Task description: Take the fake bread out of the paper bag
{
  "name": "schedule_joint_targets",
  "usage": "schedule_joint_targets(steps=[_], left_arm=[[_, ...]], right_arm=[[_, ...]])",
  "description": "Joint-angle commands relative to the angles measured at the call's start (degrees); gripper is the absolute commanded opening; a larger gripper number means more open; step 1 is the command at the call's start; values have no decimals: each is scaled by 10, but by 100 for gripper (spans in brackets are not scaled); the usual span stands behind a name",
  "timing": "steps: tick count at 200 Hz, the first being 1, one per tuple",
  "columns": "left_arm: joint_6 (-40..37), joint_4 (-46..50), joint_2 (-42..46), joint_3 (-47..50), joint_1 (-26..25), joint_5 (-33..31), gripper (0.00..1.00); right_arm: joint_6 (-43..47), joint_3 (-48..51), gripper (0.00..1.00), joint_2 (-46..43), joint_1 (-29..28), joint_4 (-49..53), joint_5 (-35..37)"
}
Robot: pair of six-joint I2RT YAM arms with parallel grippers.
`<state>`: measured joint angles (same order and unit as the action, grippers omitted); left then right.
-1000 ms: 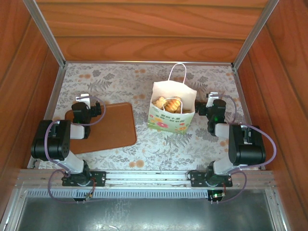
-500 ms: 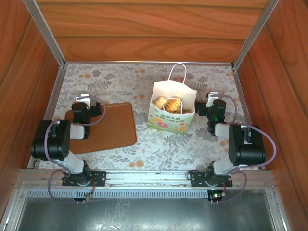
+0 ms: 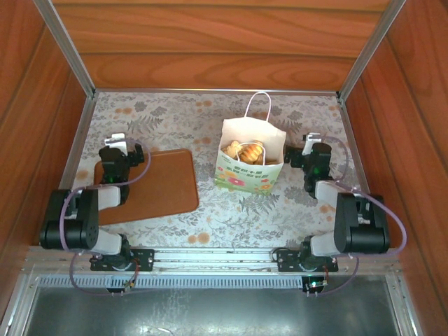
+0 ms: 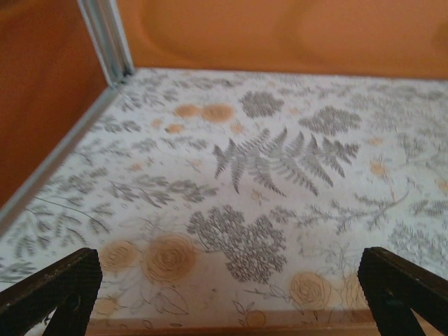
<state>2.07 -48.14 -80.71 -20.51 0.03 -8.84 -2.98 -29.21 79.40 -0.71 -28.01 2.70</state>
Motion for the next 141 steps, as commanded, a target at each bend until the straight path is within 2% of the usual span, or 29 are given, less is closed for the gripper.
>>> schedule_joint_targets(steps=[1,9,19,28,46,54,62,72,101,111,122,141], left_arm=[[18,50,61,-2,1,-46,100],[39,66,84,-7,1,-65,100],[72,90,113,-13,1,-87,100],[95,113,135,-20,1,-101,100],[124,184,190,-34,2,-66,100],[161,219,217,-37,2,-54,100],[201,254,246,-38,6,-21,100],[223,281,276,-41,12,59,100],[281,334,295,-60,15,257,99],[306,336,289,-63,11,310,97],[316,344,281,-72,3,352,95],[308,364,268,-86,-24,374,94]], right_arm=[[-85,-63,100,-53,4,176,63],[-113,-95,100,-70,6,277,70],[-137,-119,100,-81,7,353,72],[-141,-133,100,-94,10,406,43],[-190,-148,100,-128,13,503,13],[-218,-147,99,-148,13,539,10],[-252,-145,98,-168,13,581,20],[-295,-146,96,-189,15,638,26],[-350,-117,92,-239,14,744,-17],[-359,-92,91,-260,14,747,-59],[-369,-58,84,-284,14,732,-116],[-385,13,77,-315,13,669,-213]])
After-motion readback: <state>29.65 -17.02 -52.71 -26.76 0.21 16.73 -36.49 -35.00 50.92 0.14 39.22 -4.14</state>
